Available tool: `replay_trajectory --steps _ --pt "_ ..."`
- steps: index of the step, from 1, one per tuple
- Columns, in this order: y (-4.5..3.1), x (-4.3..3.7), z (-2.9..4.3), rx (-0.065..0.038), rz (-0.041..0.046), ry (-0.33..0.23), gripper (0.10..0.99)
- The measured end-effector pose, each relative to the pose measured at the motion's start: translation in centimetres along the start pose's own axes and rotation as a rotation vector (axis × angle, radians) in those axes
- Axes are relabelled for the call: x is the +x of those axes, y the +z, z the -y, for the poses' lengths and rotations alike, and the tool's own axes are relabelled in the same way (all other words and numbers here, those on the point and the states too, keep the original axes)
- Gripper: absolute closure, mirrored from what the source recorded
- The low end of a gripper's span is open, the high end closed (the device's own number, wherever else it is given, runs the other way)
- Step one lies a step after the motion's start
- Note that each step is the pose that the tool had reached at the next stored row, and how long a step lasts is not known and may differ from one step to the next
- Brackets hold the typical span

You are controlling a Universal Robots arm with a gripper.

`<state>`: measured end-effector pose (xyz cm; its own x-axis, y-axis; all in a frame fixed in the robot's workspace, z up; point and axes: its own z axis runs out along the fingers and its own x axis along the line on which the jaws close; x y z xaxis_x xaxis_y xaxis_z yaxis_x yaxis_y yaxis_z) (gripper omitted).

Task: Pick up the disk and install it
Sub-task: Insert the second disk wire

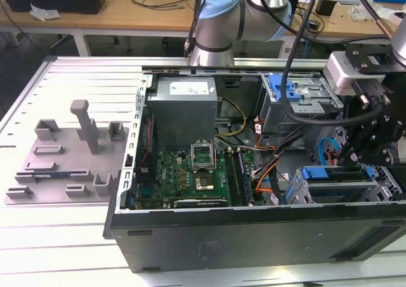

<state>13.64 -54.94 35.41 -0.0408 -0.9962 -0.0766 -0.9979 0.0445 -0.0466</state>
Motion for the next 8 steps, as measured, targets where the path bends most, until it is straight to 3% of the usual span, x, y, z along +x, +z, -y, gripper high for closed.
replay_trajectory --steps 8 --pt "0.49 0.06 0.06 0.0 -0.0002 -0.003 0.925"
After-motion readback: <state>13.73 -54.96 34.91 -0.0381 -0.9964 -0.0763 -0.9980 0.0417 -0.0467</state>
